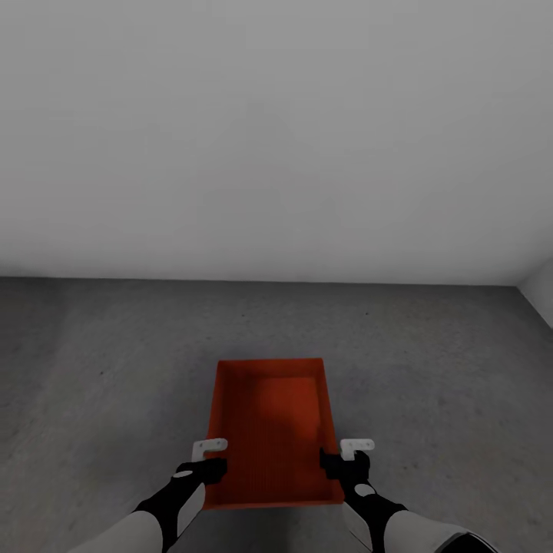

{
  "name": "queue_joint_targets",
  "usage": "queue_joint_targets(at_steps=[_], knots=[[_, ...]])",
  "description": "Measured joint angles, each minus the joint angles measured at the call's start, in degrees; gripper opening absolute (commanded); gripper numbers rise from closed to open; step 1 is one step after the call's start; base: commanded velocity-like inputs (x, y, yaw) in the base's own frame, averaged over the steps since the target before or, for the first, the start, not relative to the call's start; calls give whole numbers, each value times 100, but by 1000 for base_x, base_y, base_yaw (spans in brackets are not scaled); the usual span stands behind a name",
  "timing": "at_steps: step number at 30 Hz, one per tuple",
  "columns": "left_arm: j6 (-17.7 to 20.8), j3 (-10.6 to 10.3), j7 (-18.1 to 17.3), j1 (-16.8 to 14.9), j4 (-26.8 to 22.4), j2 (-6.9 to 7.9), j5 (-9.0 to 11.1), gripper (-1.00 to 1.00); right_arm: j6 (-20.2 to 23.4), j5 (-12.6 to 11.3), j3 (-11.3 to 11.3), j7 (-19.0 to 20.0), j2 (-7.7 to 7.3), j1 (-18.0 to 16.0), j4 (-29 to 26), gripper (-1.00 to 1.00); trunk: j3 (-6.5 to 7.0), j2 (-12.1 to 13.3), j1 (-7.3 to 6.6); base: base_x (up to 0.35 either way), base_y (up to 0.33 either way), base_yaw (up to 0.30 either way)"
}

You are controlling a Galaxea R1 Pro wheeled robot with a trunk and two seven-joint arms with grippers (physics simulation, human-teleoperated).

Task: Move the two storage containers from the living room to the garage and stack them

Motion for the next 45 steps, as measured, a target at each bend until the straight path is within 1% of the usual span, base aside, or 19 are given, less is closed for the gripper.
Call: queue_joint_targets(at_steps=[45], knots=[[8,8,-22,0,-2,13,23,100,-7,-8,0,1,-6,0,0,100,808,1806,-989,0,0,0]])
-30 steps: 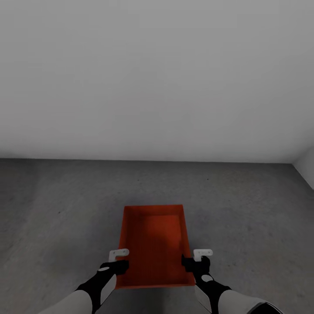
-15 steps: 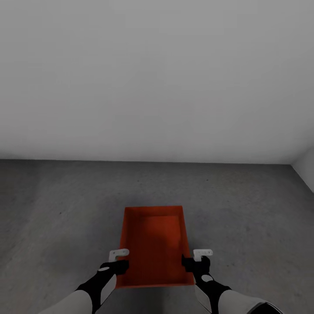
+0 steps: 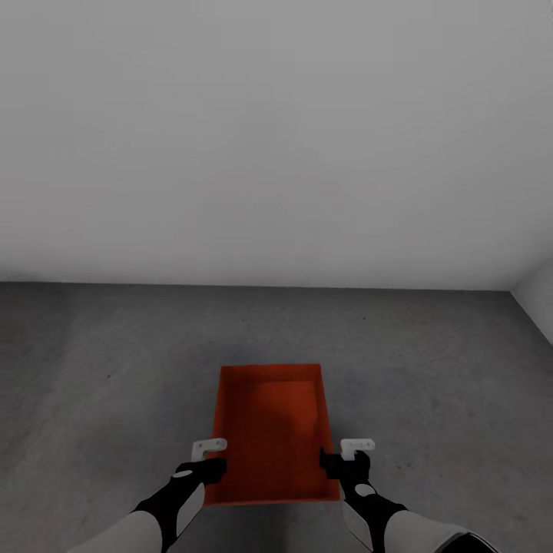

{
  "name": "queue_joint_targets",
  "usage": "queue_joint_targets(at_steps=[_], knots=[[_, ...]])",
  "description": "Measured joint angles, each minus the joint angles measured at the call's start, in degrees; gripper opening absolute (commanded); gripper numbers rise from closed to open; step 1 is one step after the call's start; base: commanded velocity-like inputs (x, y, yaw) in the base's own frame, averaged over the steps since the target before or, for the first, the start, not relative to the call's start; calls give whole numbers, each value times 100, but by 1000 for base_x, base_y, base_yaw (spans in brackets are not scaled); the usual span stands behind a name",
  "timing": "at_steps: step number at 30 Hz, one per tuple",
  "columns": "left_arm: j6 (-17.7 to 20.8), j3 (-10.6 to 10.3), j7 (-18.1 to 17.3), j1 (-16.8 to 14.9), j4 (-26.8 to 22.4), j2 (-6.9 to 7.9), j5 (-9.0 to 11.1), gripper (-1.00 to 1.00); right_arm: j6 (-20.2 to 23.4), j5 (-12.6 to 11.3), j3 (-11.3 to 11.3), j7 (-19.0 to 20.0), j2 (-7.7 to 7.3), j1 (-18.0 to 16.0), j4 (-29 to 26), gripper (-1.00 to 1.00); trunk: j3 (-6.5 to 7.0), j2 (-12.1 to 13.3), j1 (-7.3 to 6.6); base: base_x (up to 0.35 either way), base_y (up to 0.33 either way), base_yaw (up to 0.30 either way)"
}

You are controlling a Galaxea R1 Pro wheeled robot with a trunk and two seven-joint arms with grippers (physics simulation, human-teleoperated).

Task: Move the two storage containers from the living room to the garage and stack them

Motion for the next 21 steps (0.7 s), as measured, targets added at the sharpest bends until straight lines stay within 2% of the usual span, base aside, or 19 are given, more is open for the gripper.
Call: queue_joint_targets(at_steps=[21], knots=[[0,0,-13,0,35,10,16,100,2,8,0,0,-6,0,0,100,377,843,-462,0,0,0]])
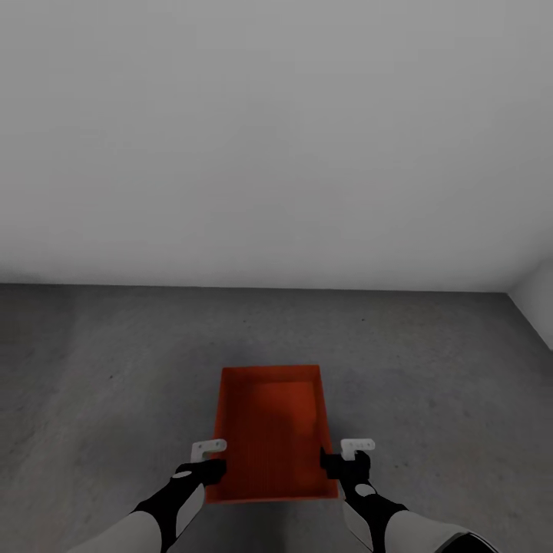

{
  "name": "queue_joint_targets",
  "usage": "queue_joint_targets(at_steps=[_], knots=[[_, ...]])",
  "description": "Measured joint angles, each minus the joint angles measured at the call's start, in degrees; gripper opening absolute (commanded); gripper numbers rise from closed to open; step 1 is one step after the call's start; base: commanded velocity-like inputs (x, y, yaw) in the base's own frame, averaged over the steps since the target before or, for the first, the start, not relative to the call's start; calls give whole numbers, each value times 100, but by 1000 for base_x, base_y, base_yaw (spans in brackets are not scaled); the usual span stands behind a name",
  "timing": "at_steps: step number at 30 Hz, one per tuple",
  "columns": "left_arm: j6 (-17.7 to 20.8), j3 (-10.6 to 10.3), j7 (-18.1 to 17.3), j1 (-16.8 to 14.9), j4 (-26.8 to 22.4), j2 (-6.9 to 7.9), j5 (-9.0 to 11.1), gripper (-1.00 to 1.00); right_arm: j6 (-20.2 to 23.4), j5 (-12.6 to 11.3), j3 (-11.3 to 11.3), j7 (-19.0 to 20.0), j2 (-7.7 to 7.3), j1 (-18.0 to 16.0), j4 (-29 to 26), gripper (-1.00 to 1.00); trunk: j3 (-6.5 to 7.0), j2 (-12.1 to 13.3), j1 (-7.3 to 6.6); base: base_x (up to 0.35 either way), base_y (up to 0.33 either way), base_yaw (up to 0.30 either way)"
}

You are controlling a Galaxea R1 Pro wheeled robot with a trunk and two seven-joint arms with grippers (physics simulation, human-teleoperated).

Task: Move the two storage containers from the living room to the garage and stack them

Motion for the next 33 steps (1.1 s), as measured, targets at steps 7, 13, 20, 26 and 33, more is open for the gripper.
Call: queue_joint_targets(at_steps=[7,13,20,26,33], knots=[[0,0,0,0,-4,0,0,100,4,-2,0,0,-2,0,0,100,126,281,-154,0,0,0],[0,0,0,0,-8,0,-1,100,5,1,0,0,3,0,0,100,234,522,-286,0,0,0],[0,0,0,0,-8,4,-8,100,4,1,0,0,6,0,0,100,360,803,-440,0,0,0],[0,0,0,0,-8,8,-8,100,3,1,0,0,6,0,0,100,467,1044,-572,0,0,0],[0,0,0,0,-8,9,-8,100,1,1,0,0,5,0,0,100,593,1325,-726,0,0,0]])
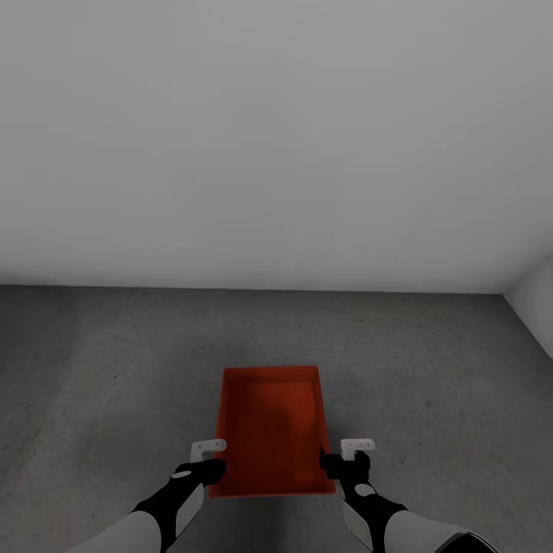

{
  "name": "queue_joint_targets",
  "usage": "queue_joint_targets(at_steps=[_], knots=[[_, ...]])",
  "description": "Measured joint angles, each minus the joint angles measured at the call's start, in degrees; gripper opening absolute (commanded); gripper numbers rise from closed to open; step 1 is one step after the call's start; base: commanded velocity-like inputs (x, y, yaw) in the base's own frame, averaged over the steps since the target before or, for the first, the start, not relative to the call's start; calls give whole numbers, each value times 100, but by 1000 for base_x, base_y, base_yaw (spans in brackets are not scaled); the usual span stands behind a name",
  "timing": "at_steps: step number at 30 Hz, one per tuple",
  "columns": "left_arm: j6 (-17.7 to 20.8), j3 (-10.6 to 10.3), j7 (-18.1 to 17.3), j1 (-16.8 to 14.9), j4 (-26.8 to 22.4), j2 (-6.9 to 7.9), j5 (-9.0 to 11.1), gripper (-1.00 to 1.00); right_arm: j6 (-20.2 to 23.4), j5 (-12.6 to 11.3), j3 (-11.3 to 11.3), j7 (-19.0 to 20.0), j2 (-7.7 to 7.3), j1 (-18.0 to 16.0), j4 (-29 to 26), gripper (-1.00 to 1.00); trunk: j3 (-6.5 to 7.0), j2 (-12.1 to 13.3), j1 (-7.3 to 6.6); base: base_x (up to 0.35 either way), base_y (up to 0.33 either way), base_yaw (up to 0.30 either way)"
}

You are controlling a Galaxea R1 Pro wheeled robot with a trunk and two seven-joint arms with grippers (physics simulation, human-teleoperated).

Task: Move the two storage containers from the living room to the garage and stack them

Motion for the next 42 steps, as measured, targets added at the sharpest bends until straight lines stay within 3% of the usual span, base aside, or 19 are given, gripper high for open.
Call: queue_joint_targets(at_steps=[18,31,42], knots=[[-1,0,0,0,0,0,-3,100,3,0,0,0,-3,0,0,100,324,723,-396,0,0,0],[-8,-1,21,0,-53,-3,-15,100,4,-1,-1,0,-2,0,-1,100,325,725,-395,-5,0,0],[-5,0,40,0,-45,-17,-20,100,4,0,-1,1,0,0,-1,100,325,726,-393,-297,0,0]])
